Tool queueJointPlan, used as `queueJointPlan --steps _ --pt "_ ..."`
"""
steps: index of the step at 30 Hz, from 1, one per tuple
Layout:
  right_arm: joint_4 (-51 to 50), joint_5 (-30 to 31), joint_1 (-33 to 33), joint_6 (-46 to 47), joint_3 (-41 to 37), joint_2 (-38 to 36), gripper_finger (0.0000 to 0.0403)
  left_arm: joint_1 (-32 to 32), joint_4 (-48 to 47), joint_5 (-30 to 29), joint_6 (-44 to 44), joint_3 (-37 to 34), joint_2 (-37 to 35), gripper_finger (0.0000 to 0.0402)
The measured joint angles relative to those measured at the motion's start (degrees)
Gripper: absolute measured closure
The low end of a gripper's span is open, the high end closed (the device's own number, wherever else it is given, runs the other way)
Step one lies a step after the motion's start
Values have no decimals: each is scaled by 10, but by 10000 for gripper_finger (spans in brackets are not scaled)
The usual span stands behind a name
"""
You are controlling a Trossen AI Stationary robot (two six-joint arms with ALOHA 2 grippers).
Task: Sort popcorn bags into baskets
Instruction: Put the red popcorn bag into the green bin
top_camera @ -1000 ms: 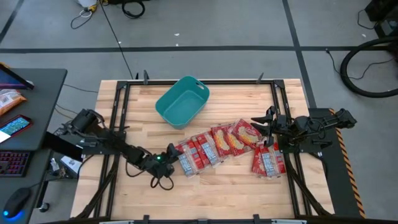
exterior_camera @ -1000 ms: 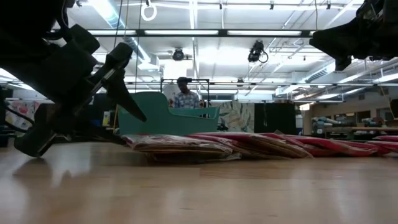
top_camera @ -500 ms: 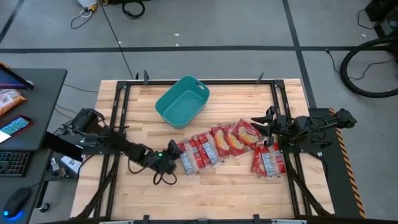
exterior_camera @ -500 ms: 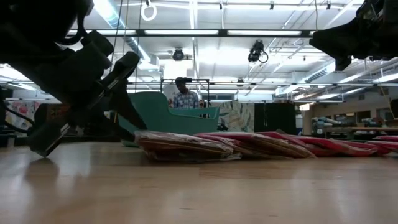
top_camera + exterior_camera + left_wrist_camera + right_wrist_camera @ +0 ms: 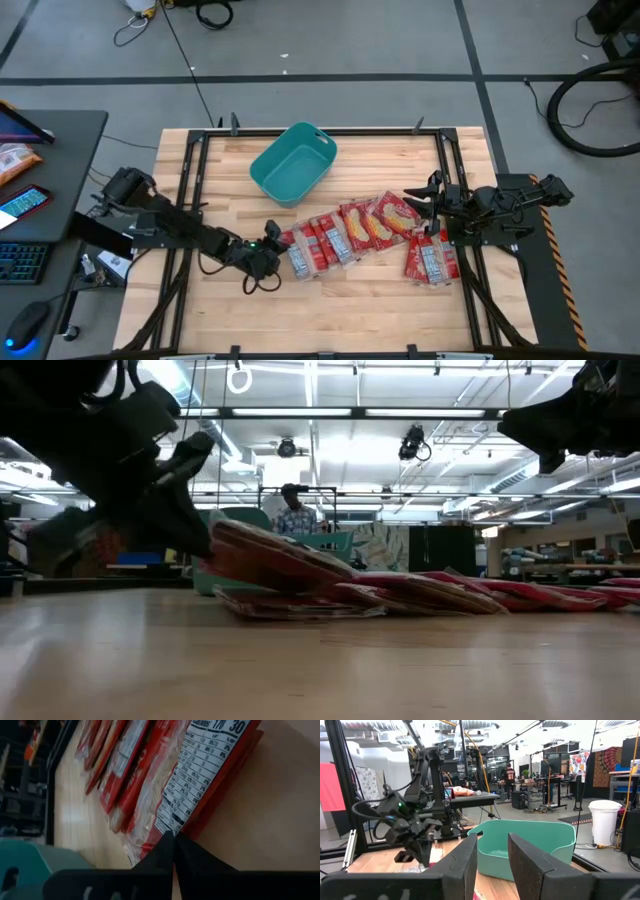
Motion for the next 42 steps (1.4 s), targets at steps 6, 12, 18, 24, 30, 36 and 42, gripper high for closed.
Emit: queueJointPlan --steps 6,12,18,24,30,36,42 --pt "0 0 0 0 0 0 289 -4 -77 -22 -57 0 -80 392" --pt "0 0 0 0 0 0 289 -15 -120 -64 -75 0 -158 393" --pt "0 0 0 0 0 0 289 -17 -121 -98 -95 0 -206 393" --pt "0 0 0 0 0 0 289 -17 -121 -142 -96 1 -239 393" --pt "0 0 0 0 0 0 289 -19 -118 -201 -87 1 -270 393" --pt "0 0 0 0 0 0 289 -19 -95 -214 -83 1 -275 393" --pt "0 0 0 0 0 0 289 -19 -81 -214 -99 1 -275 393"
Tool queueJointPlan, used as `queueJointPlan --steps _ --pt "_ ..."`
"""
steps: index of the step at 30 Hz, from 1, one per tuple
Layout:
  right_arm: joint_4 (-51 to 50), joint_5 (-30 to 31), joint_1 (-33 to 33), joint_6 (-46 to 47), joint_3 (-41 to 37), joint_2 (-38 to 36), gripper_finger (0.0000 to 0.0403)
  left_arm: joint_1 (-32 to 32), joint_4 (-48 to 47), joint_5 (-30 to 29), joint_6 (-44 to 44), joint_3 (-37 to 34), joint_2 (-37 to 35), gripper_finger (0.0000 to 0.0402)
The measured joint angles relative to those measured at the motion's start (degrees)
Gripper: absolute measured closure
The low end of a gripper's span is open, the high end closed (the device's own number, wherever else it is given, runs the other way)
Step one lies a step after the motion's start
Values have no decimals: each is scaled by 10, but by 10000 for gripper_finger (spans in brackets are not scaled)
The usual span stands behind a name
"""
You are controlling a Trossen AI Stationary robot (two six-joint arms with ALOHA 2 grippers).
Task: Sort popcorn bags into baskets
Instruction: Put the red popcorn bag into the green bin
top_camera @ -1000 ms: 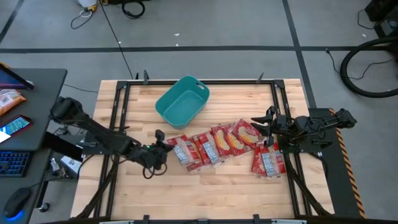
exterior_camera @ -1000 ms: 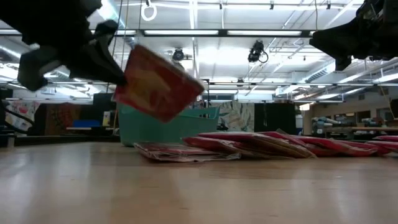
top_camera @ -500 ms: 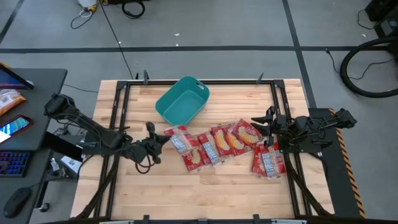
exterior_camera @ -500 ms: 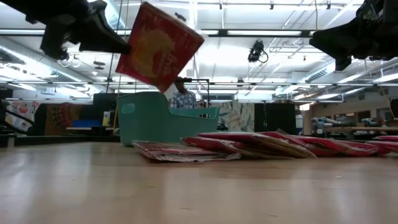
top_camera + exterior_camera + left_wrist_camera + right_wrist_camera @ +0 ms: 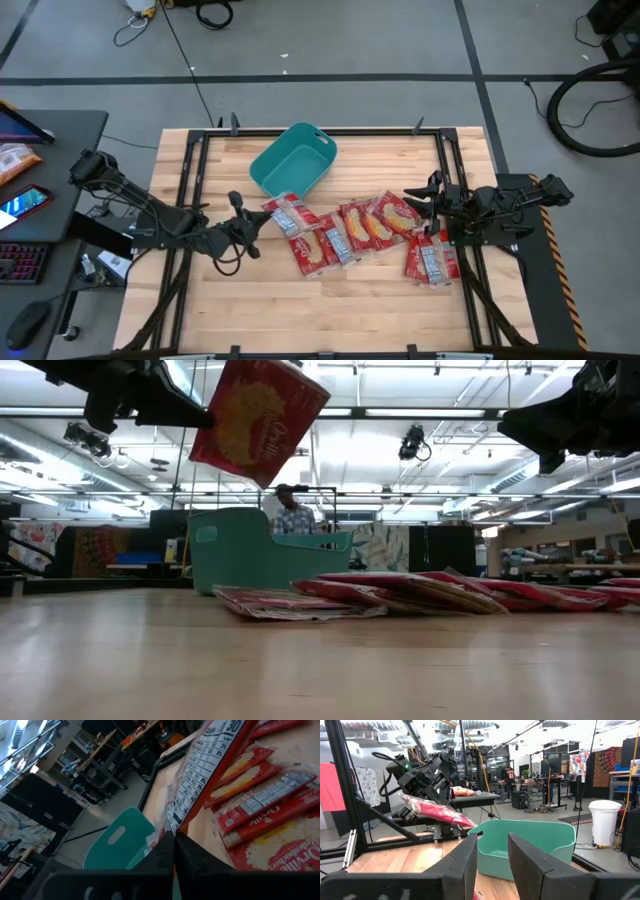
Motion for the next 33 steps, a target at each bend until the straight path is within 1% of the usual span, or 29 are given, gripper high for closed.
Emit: queueJointPlan --steps 4,11,16,19,22,26,28,30,33 --pt "0 0 0 0 0 0 289 0 5 11 -1 0 0 393" --pt "0 0 0 0 0 0 289 0 13 11 11 0 -2 393" --pt "0 0 0 0 0 0 289 0 50 9 32 0 -28 393" --pt "0 0 0 0 0 0 289 0 62 7 30 1 -44 393" --pt "0 0 0 0 0 0 289 8 65 -18 26 1 -45 393" --pt "0 0 0 0 0 0 289 21 87 -90 22 1 -37 393" --pt "0 0 0 0 0 0 289 30 91 -124 6 1 -36 393" --pt "0 0 0 0 0 0 289 44 95 -136 -8 1 -36 393" --pt "0 0 0 0 0 0 289 75 90 -138 -26 2 -36 393"
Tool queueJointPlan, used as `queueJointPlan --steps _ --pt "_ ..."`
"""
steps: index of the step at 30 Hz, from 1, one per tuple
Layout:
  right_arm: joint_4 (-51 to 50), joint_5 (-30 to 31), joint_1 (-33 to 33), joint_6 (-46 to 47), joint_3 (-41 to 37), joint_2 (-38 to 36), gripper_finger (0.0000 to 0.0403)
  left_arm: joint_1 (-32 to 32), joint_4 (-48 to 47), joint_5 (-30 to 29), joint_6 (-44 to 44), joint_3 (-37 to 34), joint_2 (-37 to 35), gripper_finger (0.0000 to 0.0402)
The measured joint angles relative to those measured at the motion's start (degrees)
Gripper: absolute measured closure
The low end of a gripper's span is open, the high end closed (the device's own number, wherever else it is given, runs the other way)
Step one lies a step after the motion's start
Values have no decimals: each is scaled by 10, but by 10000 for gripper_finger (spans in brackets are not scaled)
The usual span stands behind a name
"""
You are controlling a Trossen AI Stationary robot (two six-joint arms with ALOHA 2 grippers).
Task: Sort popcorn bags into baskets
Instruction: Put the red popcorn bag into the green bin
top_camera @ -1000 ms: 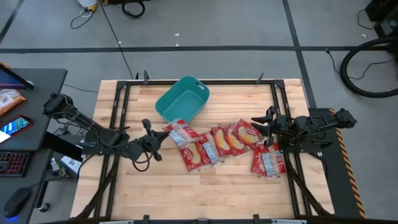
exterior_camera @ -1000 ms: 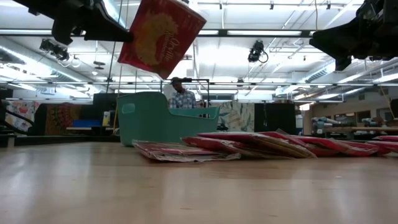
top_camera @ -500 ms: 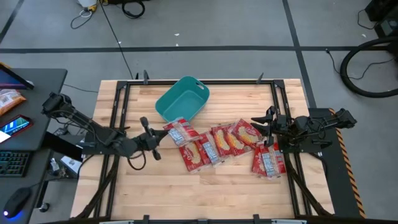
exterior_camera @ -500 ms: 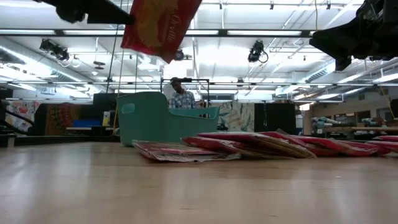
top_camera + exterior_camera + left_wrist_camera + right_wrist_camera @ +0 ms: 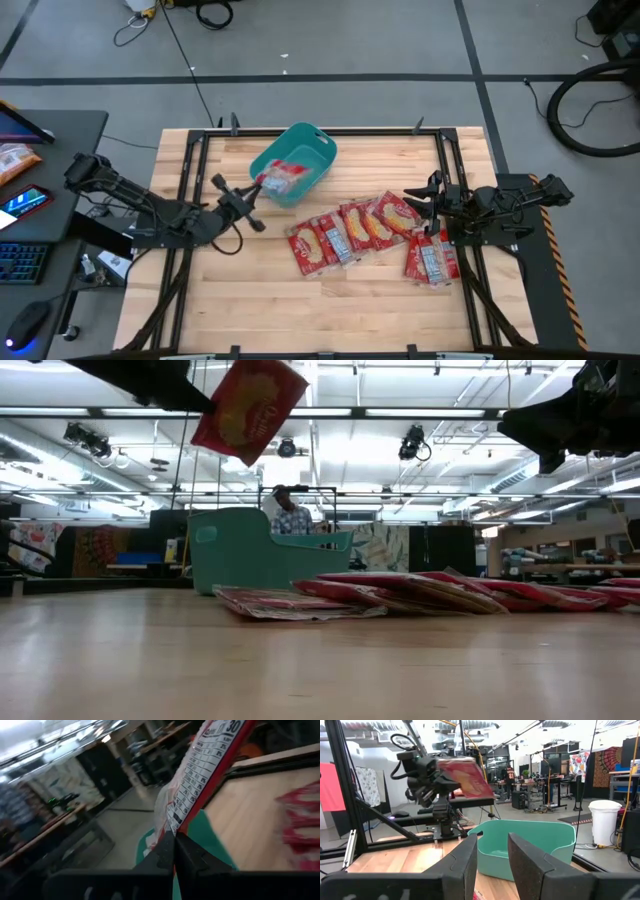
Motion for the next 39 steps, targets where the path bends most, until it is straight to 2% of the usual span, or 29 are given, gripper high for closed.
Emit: queueJointPlan --steps 3,8,10,12,16,26,32,39 --pt "0 0 0 0 0 0 289 43 -30 20 -41 20 0 393" --pt "0 0 0 0 0 0 289 128 -146 161 -191 79 29 393" --pt "0 0 0 0 0 0 289 151 -193 188 -240 100 61 393" --pt "0 0 0 0 0 0 289 165 -225 196 -277 115 99 393" --pt "0 0 0 0 0 0 289 180 -231 197 -312 136 160 393" --pt "0 0 0 0 0 0 289 246 -322 207 -380 212 272 393" --pt "0 -1 0 0 0 0 289 291 -332 264 -411 216 307 393" --pt "0 -1 0 0 0 0 289 306 -328 270 -432 216 319 393"
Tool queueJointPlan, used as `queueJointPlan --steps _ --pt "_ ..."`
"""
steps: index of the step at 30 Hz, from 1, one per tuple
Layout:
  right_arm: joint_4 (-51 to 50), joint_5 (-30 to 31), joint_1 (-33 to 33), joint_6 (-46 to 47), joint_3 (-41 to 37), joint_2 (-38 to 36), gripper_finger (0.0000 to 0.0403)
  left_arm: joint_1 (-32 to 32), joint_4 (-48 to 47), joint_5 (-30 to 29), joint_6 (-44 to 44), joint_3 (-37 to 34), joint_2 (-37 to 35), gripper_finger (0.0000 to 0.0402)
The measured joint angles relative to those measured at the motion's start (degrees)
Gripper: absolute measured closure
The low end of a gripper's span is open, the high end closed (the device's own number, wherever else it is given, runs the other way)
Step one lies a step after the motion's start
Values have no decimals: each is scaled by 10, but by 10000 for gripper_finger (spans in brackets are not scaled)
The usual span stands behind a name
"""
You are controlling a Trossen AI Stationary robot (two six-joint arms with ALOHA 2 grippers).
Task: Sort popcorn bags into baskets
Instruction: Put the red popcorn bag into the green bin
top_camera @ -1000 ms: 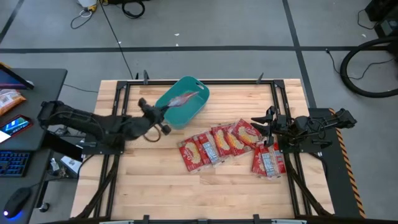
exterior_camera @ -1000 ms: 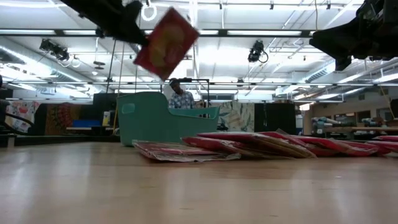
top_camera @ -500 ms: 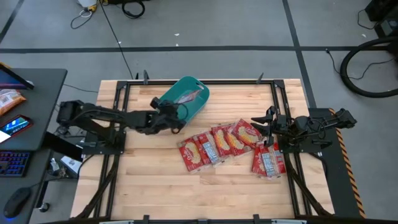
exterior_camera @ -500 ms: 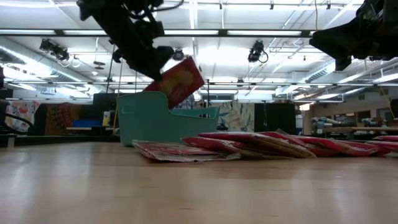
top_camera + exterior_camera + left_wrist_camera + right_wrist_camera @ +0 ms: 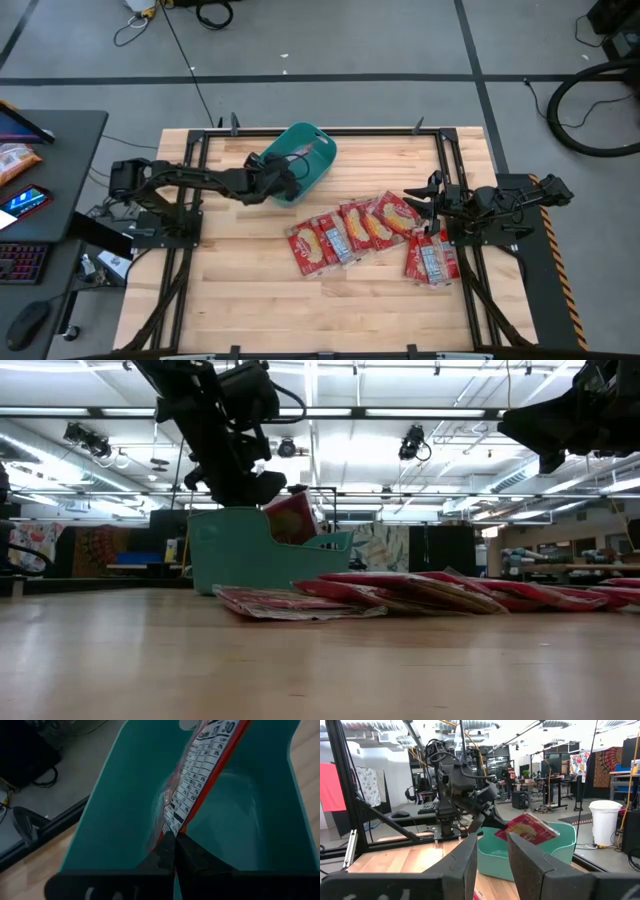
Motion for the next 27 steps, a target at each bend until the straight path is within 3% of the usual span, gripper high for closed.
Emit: queueJointPlan --steps 11,18,27 --pt "0 -1 0 0 0 0 289 3 2 -3 -21 0 0 353" --pt "0 -1 0 0 0 0 289 5 2 12 -18 0 -1 300" --pt "0 -1 0 0 0 0 289 -21 19 -2 47 -1 -32 252"
